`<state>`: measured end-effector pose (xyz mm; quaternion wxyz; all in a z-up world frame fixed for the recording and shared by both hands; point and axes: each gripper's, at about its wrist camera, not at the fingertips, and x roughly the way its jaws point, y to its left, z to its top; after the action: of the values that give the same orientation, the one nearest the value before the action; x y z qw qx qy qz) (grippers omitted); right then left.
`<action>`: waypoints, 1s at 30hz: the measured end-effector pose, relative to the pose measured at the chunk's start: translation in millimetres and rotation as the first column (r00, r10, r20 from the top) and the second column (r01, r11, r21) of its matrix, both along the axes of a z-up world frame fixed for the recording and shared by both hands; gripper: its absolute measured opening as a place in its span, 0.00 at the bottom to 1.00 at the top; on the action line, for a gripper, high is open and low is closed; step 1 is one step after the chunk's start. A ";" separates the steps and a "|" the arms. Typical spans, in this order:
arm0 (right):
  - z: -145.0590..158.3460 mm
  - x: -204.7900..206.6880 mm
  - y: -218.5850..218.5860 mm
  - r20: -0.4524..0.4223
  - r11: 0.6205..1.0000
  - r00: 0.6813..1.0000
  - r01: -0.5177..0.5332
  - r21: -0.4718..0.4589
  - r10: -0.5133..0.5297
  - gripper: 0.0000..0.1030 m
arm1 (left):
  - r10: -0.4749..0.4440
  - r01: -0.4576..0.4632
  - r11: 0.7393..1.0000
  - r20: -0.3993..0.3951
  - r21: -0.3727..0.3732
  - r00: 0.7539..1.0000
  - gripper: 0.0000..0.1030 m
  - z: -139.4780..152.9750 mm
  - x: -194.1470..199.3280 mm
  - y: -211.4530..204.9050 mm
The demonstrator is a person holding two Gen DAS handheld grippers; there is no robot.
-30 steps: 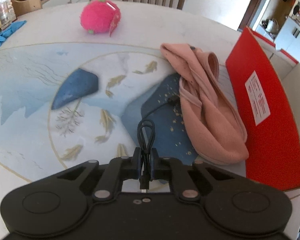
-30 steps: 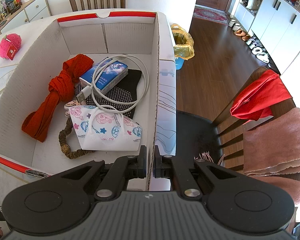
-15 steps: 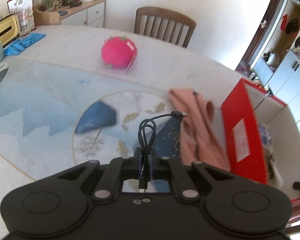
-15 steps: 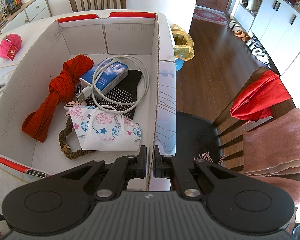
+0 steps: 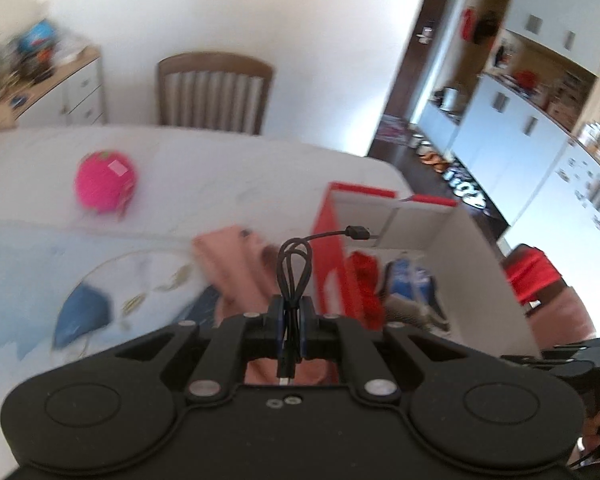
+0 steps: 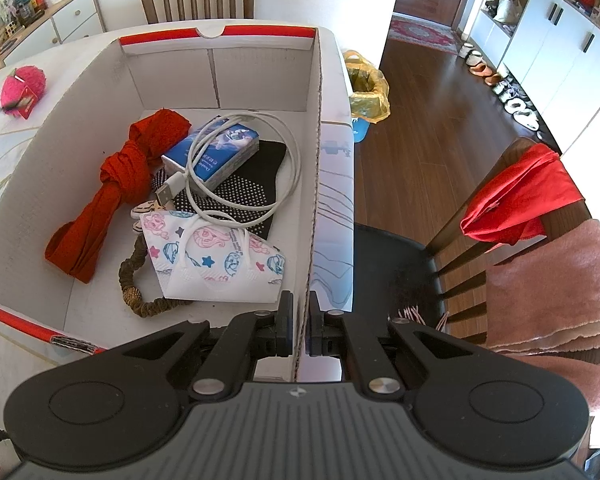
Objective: Organize objects
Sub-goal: 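Carry the black cable over the box and lower it inside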
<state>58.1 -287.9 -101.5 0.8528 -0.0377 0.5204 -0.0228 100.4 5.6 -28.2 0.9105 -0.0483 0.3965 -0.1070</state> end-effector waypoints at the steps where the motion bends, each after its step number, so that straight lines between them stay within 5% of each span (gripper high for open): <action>1: 0.1 0.0 0.2 0.002 1.000 1.000 -0.001 0.000 0.001 0.05 | -0.020 0.020 1.000 0.010 0.008 1.000 0.04 0.8 1.8 -7.3; 14: 0.0 -1.1 -0.6 0.005 1.000 1.000 -0.006 0.001 0.006 0.05 | -0.251 0.252 0.966 -0.020 0.058 0.968 0.05 -10.8 36.4 -106.9; 30: 0.5 0.6 -2.8 0.004 1.000 1.000 0.001 0.019 -0.002 0.05 | -0.279 0.297 0.943 -0.130 0.150 0.952 0.05 -68.7 69.6 -158.9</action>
<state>58.7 -290.7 -101.0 0.8542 -0.0291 0.5188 -0.0186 170.0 -153.4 -97.0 0.8634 0.0812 0.4549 -0.2024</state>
